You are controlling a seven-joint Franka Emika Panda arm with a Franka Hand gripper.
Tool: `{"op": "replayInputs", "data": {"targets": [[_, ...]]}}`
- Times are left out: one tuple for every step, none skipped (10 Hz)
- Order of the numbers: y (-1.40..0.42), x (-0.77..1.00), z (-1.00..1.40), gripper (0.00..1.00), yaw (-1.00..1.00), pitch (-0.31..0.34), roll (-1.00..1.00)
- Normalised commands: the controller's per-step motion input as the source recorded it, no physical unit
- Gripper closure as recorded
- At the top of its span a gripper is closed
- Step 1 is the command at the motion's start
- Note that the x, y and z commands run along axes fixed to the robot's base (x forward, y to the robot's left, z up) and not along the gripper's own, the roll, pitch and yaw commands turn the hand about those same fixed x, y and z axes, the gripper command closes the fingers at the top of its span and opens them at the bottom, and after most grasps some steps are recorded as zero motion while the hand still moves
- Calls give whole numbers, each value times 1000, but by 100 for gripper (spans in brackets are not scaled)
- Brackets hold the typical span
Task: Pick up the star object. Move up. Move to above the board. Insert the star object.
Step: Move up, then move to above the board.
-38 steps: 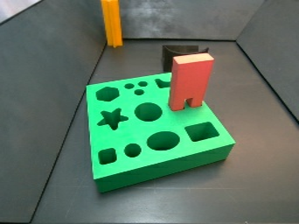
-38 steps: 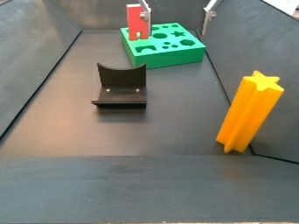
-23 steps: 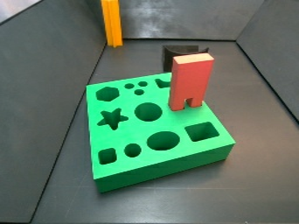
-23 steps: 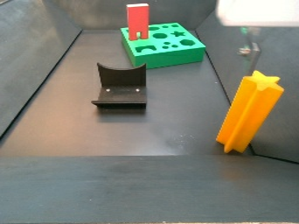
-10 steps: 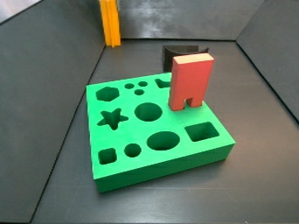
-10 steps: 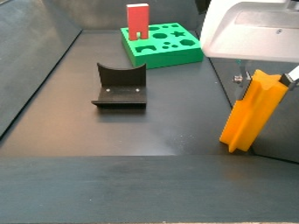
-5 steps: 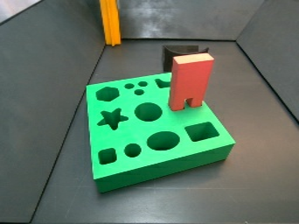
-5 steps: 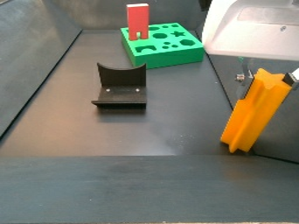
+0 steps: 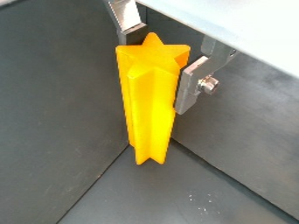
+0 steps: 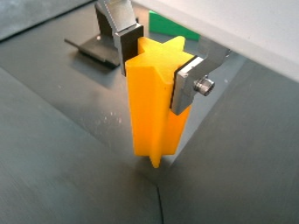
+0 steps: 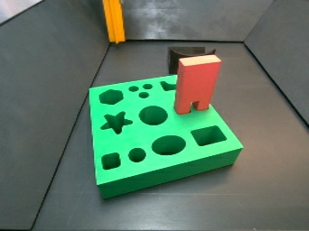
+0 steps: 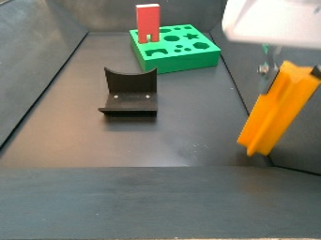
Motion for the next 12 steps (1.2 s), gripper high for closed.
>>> {"op": "replayInputs", "data": {"targets": [[-12, 9, 533, 100, 3, 107, 55], [-6, 1, 430, 100, 11, 116, 66], [-4, -5, 328, 100, 16, 108, 61], [-3, -12, 185, 100, 15, 97, 55], [-22, -126, 1000, 100, -117, -22, -3], [-20, -127, 1000, 100, -112, -24, -4], [-15, -126, 1000, 100, -79, -14, 7], [-14, -120, 1000, 100, -51, -2, 14], [-12, -115, 1000, 100, -36, 8, 24], [-9, -102, 1000, 100, -4, 44, 40], [-10, -96, 1000, 100, 3, 56, 39], [-6, -81, 1000, 100, 7, 70, 38]]}}
